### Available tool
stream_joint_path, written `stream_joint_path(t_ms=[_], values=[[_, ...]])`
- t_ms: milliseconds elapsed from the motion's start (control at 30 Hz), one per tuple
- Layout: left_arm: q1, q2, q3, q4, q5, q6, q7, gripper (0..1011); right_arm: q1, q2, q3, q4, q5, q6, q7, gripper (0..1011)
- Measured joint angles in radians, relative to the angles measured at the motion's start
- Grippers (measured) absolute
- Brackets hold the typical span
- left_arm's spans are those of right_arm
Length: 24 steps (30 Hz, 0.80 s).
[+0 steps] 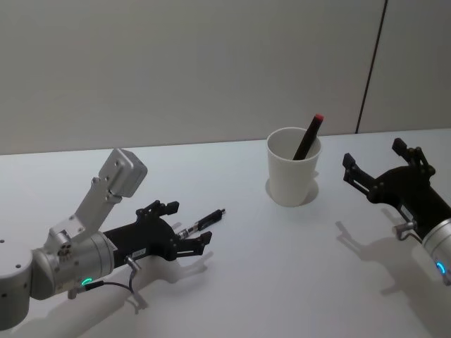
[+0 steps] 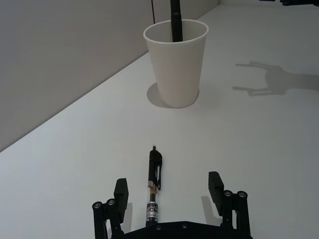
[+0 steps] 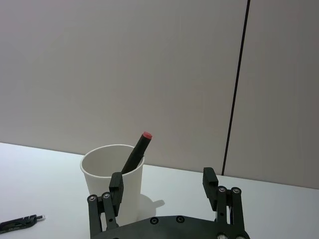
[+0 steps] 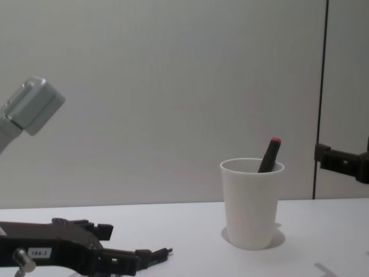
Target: Place the pen into the pen holder.
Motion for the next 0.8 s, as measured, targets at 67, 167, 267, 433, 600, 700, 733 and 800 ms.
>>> stream_joint_path(t_ms=[67, 167, 267, 433, 600, 700, 733, 800], values=[[-0.004, -0.002, 0.001, 0.006, 0.002, 0.009, -0.002, 1001, 0.0, 0.0, 0.0, 0.0, 0.0, 0.0, 0.0, 1001], [-0.012, -0.006, 0.002, 0.016, 0.006, 0.02, -0.006, 1001, 0.0, 0.0, 0.0, 0.0, 0.0, 0.0, 0.0, 1001], [-0.019, -0.01, 0.003, 0.025, 0.012, 0.03, -0.008, 1001, 0.0, 0.0, 0.0, 0.0, 0.0, 0.0, 0.0, 1001], [-0.031, -0.017, 0.005, 0.042, 0.022, 0.045, -0.012, 1001, 0.0, 0.0, 0.0, 0.0, 0.0, 0.0, 0.0, 1001], [-0.038, -0.021, 0.007, 0.054, 0.03, 0.053, -0.014, 1001, 0.0, 0.0, 0.0, 0.0, 0.0, 0.0, 0.0, 1001], [-0.043, -0.024, 0.009, 0.061, 0.037, 0.057, -0.016, 1001, 0.0, 0.0, 0.0, 0.0, 0.0, 0.0, 0.0, 1001], [-0.044, -0.024, 0.009, 0.063, 0.038, 0.058, -0.016, 1001, 0.0, 0.0, 0.0, 0.0, 0.0, 0.0, 0.0, 1001], [-0.046, -0.025, 0.01, 0.068, 0.043, 0.06, -0.018, 1001, 0.0, 0.0, 0.0, 0.0, 0.0, 0.0, 0.0, 1001]])
